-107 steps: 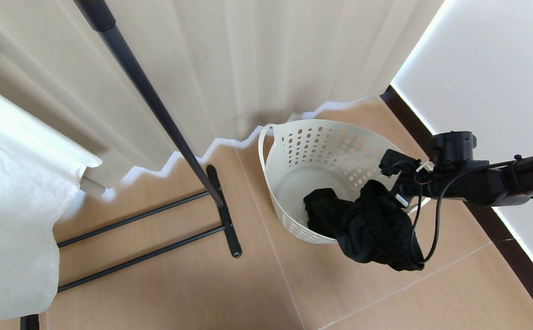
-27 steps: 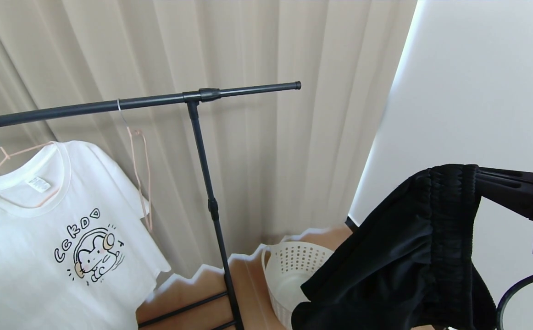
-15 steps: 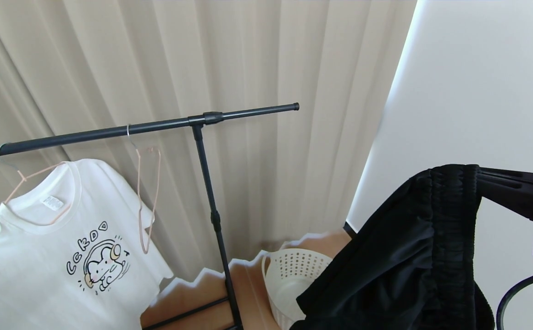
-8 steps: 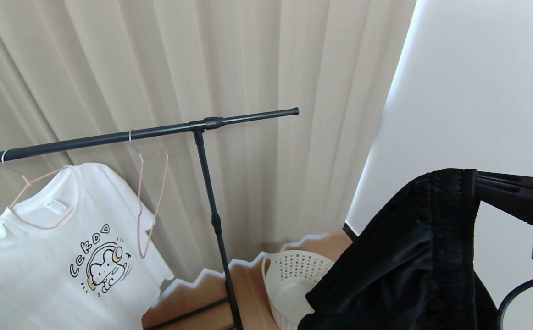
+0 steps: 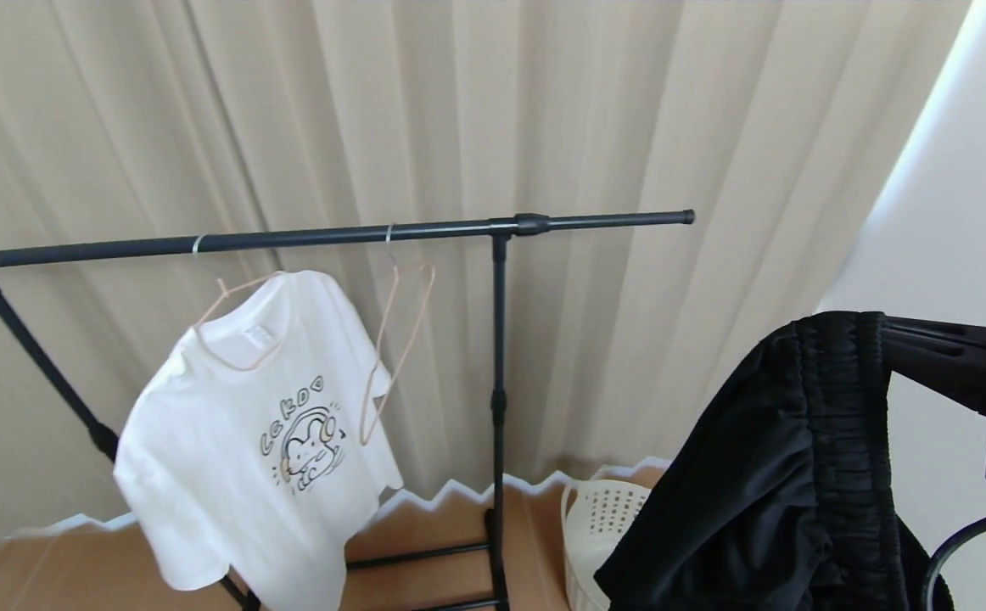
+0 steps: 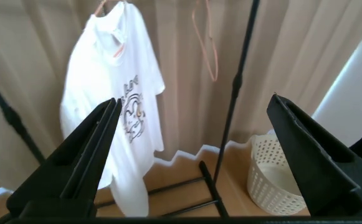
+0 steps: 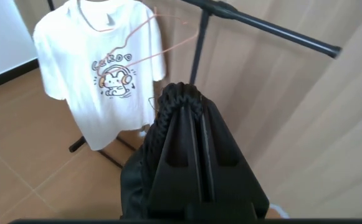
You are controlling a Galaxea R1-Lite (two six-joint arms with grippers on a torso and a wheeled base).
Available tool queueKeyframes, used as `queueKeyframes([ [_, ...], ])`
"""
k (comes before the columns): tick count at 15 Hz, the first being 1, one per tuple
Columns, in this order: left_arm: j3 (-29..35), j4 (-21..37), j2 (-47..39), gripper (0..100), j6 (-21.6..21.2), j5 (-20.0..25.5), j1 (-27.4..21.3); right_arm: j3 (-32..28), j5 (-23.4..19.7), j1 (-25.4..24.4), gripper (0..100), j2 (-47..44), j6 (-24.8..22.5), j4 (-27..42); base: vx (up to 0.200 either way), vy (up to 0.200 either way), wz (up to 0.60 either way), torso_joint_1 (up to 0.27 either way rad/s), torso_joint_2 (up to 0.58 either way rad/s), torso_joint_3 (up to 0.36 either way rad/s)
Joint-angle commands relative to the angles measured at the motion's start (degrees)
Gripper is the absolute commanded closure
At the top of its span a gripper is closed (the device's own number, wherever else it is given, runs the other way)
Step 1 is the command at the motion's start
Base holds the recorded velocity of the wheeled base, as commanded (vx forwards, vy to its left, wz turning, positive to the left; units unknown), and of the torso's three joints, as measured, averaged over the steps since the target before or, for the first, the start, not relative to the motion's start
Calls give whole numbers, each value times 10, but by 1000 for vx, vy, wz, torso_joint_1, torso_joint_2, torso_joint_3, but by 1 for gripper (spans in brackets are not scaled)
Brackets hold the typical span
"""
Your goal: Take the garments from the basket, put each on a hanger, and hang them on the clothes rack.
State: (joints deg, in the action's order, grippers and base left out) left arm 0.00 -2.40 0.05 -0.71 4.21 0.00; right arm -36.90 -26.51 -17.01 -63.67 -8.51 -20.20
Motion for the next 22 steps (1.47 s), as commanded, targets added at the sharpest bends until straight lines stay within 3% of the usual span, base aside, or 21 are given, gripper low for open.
queueKeyframes([
  [1, 0, -1, 0, 0, 0, 0, 0, 0, 0, 0, 100, 0, 1, -1, 0, 0, 600, 2, 2, 2],
  [4, 0, 1, 0, 0, -1, 1, 0, 4, 0, 0, 100, 0, 1, -17, 0, 0, 200, 1, 1, 1],
  [7, 0, 1, 0, 0, 0, 1, 0, 21, -1, 0, 100, -3, 1, -55, -200, 0, 0, 4, 1, 4],
  [15, 0, 1, 0, 0, 0, 1, 0, 23, 0, 0, 100, -3, 2, -61, 0, 200, 0, 1, -1, 1],
  [22, 0, 0, 0, 0, 0, 0, 0, 26, 1, 0, 100, -3, -1, -61, 0, 0, 0, 0, 0, 0],
])
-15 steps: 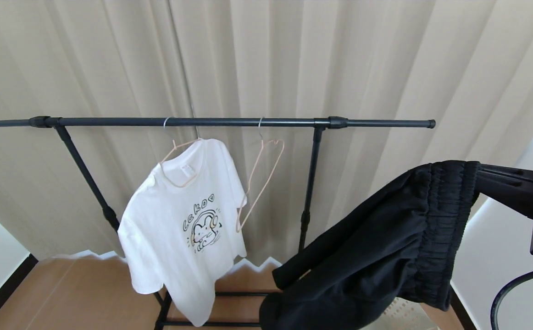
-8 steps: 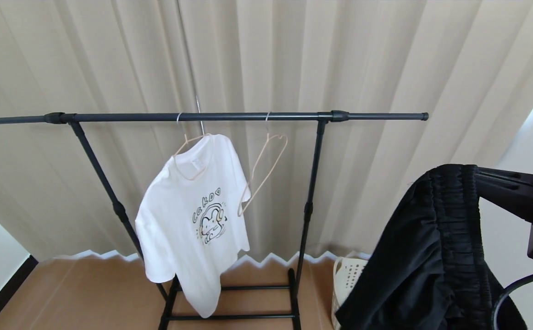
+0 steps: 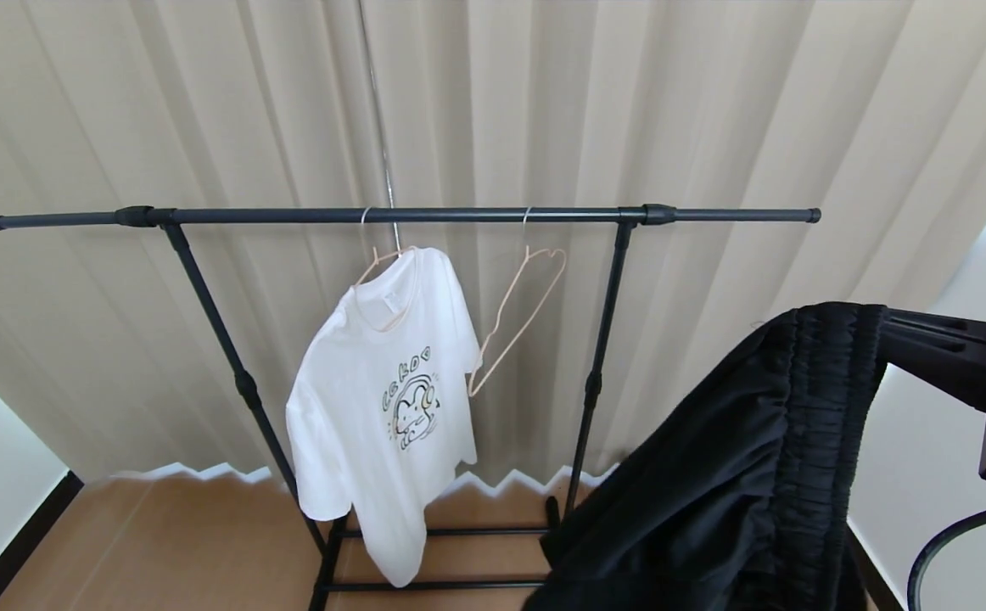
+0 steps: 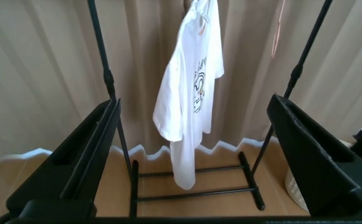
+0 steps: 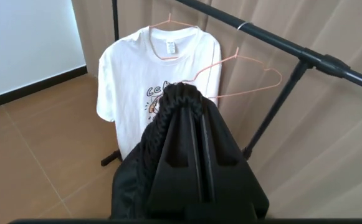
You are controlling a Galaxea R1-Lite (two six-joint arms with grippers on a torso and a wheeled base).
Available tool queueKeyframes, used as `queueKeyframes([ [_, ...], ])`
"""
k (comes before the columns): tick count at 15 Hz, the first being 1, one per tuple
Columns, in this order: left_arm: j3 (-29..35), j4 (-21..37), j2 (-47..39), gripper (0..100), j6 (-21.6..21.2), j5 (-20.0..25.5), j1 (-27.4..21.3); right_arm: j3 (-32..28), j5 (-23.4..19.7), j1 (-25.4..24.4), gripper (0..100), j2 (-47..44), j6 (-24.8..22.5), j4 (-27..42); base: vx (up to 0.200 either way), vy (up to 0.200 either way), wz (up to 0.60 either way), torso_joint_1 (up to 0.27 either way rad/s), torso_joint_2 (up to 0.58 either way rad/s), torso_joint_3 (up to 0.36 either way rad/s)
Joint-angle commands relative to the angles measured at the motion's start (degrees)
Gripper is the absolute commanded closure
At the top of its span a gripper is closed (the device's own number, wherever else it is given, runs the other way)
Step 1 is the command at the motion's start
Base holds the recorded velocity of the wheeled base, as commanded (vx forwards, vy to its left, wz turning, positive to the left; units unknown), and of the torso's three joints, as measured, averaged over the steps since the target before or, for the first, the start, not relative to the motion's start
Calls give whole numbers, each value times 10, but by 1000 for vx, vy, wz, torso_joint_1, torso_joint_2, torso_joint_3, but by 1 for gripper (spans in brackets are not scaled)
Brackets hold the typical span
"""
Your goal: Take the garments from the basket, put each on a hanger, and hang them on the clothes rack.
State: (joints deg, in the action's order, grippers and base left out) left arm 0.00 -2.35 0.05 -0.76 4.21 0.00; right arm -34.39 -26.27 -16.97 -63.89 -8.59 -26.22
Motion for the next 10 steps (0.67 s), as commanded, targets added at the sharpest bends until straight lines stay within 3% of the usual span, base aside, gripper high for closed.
queueKeyframes([
  [1, 0, 1, 0, 0, -3, 0, 0, -5, 17, 0, 100, -6, -1, 6, 0, 0, 0, 0, 0, 0],
  [2, 0, 2, -1, 0, -4, 1, 0, -8, 37, -1, 100, -15, -1, 7, 0, 0, 0, 0, 0, 0],
  [3, 0, 3, -9, 0, -11, 1, -3, -27, 127, -32, 100, -60, -2, 9, 0, 0, 0, 0, 0, 0],
  [5, 0, 5, -81, 0, -74, 1, -3, -102, 252, -102, 100, -140, 2, 34, 0, 0, 0, 0, 0, 0],
  [6, 32, 3, -146, 0, -83, 2, -4, -159, 286, -106, 100, -187, 5, 60, 0, 0, 0, 0, 0, 0],
  [7, 32, 3, -146, 0, -83, 2, -4, -159, 286, -106, 100, -187, 5, 60, 0, 0, 0, 0, 0, 0],
  [9, 169, 3, -355, 0, -20, 8, -14, -229, 321, -112, 100, -244, 89, 127, 0, 0, 0, 0, 0, 0],
  [10, 217, 5, -427, 0, 5, 6, -42, -243, 338, -114, 100, -242, 95, 144, 0, 0, 0, 0, 0, 0],
])
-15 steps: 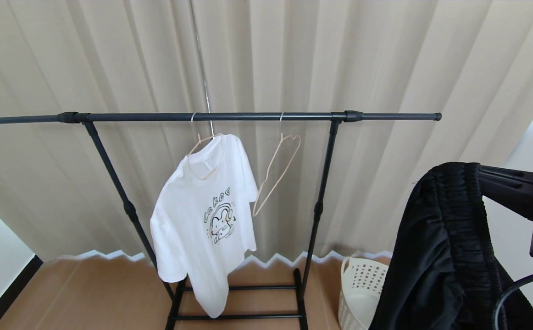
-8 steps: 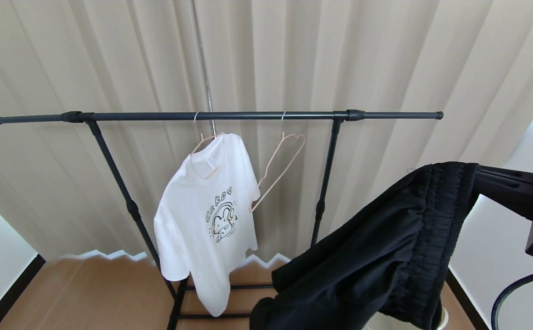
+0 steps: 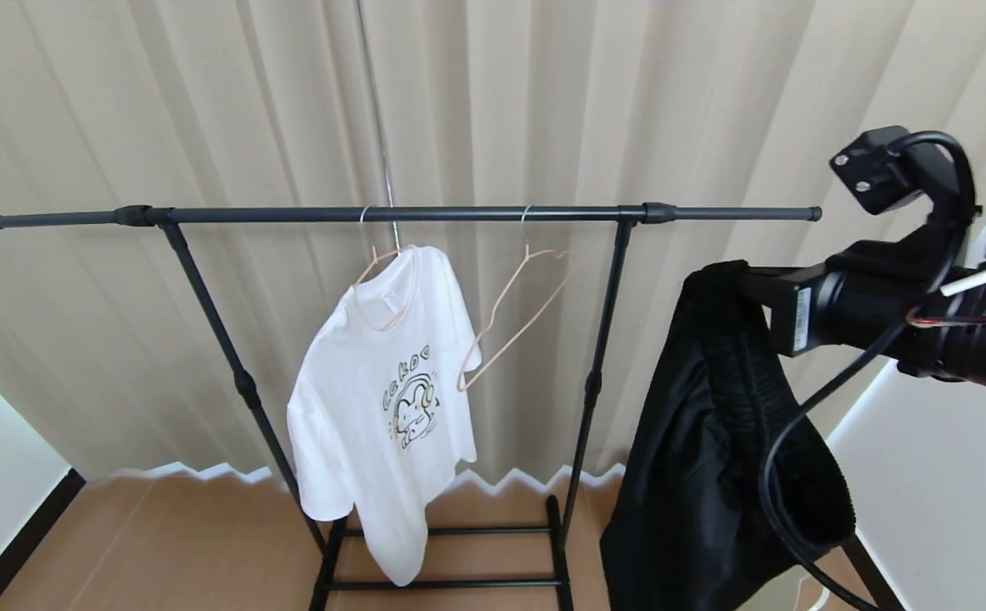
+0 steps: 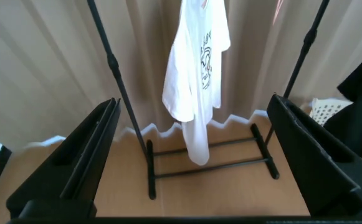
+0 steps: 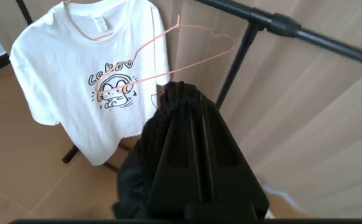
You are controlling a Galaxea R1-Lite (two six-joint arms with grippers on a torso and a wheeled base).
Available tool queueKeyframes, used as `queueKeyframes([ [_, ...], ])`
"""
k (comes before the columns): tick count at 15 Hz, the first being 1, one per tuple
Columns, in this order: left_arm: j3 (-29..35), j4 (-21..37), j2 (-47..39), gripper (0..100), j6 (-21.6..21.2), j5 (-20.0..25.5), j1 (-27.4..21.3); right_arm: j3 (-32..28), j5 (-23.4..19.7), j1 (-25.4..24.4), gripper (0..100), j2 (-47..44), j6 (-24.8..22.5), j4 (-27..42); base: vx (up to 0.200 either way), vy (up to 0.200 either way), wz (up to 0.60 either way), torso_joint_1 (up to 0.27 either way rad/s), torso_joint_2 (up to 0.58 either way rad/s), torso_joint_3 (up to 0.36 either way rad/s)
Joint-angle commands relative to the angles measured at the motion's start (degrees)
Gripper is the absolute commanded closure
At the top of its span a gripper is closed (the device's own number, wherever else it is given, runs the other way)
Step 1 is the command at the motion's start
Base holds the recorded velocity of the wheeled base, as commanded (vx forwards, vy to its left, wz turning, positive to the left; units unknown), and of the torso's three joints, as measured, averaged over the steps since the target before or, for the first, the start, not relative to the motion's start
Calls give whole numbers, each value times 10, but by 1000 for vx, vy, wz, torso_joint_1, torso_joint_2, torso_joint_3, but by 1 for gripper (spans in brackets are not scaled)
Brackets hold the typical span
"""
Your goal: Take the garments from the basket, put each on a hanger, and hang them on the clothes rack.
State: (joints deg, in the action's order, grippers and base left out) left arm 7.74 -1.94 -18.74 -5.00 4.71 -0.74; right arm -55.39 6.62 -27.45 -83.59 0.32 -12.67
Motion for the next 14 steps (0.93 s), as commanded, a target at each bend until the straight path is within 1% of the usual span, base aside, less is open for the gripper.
queueKeyframes([
  [1, 164, 4, -282, 0, 65, 0, -58, -37, 15, -9, 100, -43, 14, 14, 0, 0, 0, 0, 0, 0],
  [2, 219, 22, -359, 0, 116, -2, -118, -41, 28, -10, 100, -35, 29, 19, 0, 0, 0, 0, 0, 0],
  [3, 262, 45, -418, 0, 163, -3, -173, -43, 40, -12, 100, -34, 31, 19, 0, 0, 0, 0, 0, 0],
  [4, 290, 51, -460, 0, 204, -14, -218, -43, 52, -20, 100, -35, 35, 19, 0, 0, 0, 0, 0, 0],
  [5, 322, 53, -514, 0, 228, -43, -256, -46, 64, -29, 100, -37, 44, 16, 0, 0, 0, 0, 0, 0],
  [6, 341, 50, -562, 0, 242, -66, -288, -56, 79, -34, 100, -40, 57, 16, 0, 0, 0, 0, 0, 0],
  [7, 359, 50, -592, 0, 250, -74, -313, -66, 88, -40, 100, -42, 66, 17, 0, 0, 0, 0, 0, 0],
  [9, 403, 49, -646, 0, 262, -76, -352, -73, 100, -65, 100, -46, 89, 16, 0, 0, 0, 0, 0, 0],
  [11, 438, 50, -683, 0, 268, -76, -376, -79, 117, -74, 100, -60, 95, 10, 0, 0, 0, 0, 0, 0],
  [12, 480, 49, -724, 0, 277, -76, -413, -89, 125, -81, 100, -81, 111, 8, 0, 0, 0, 0, 0, 0],
  [13, 511, 49, -756, 0, 289, -76, -434, -96, 132, -84, 100, -93, 126, 9, 0, 0, 0, 0, 0, 0],
  [14, 538, 49, -784, 0, 304, -76, -450, -107, 153, -85, 100, -110, 137, 8, 0, 0, 0, 0, 0, 0],
])
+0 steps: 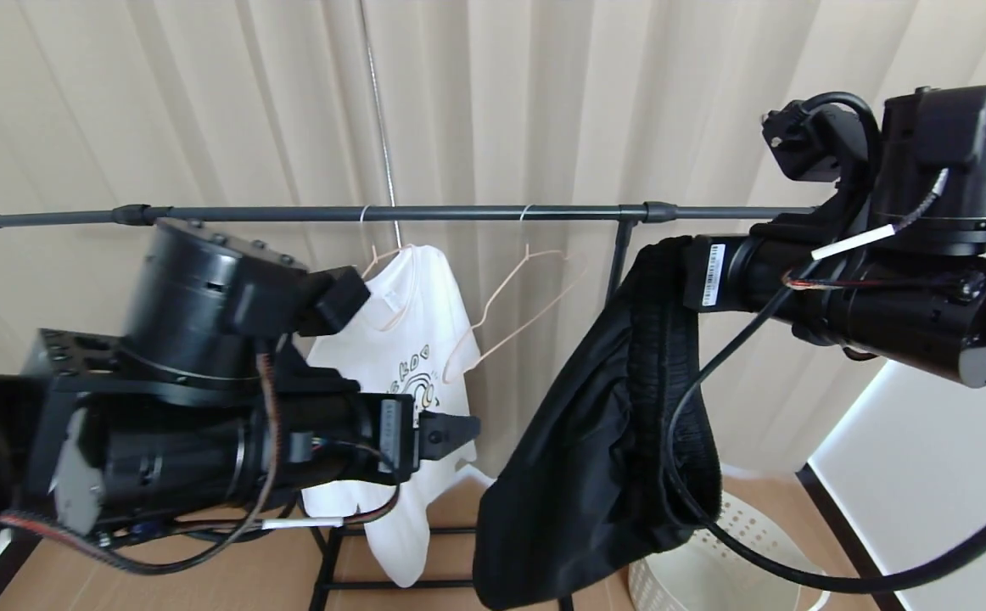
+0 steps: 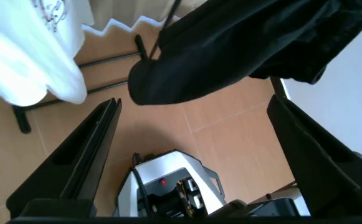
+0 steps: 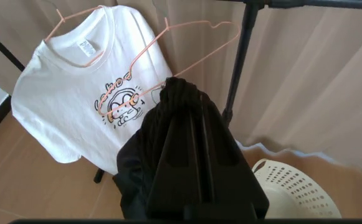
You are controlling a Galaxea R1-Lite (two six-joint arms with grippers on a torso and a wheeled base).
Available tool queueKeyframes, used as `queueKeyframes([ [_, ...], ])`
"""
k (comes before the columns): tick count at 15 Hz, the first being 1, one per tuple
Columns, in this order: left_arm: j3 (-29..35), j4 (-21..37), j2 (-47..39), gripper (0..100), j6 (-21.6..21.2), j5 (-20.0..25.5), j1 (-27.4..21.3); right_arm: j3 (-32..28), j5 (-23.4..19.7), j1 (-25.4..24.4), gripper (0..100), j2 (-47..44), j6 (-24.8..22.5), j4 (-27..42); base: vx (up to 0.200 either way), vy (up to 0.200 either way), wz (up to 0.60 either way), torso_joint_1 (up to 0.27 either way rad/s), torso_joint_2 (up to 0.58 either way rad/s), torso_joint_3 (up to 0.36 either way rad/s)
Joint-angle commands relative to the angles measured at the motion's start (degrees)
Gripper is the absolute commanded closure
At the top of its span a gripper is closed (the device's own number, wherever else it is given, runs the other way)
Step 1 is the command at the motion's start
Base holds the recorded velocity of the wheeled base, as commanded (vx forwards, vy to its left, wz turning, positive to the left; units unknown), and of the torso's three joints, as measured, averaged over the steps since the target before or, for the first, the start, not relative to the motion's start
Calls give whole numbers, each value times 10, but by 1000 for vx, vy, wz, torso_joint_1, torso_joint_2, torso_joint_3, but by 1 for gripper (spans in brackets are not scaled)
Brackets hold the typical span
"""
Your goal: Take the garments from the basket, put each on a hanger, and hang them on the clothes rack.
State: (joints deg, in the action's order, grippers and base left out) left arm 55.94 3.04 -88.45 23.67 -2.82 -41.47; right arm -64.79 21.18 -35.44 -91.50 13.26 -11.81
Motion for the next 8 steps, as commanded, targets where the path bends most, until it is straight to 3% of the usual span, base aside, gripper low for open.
queueKeyframes([
  [1, 80, -1, -113, 0, 28, -1, -53, -24, 34, -9, 100, -46, 12, -1, 0, 0, 0, 0, 0, 0],
  [3, 98, -1, -131, 0, 32, -2, -58, -30, 52, -16, 100, -54, 17, -2, 0, 0, 0, 0, 0, 0],
  [4, 149, -10, -174, 0, 56, -10, -69, -38, 78, -27, 100, -63, 24, -15, 0, 0, 0, 0, 0, 0],
  [8, 213, -26, -229, 0, 82, -57, -89, -38, 91, -31, 100, -63, 27, -22, 0, 0, 0, 0, 0, 0],
])
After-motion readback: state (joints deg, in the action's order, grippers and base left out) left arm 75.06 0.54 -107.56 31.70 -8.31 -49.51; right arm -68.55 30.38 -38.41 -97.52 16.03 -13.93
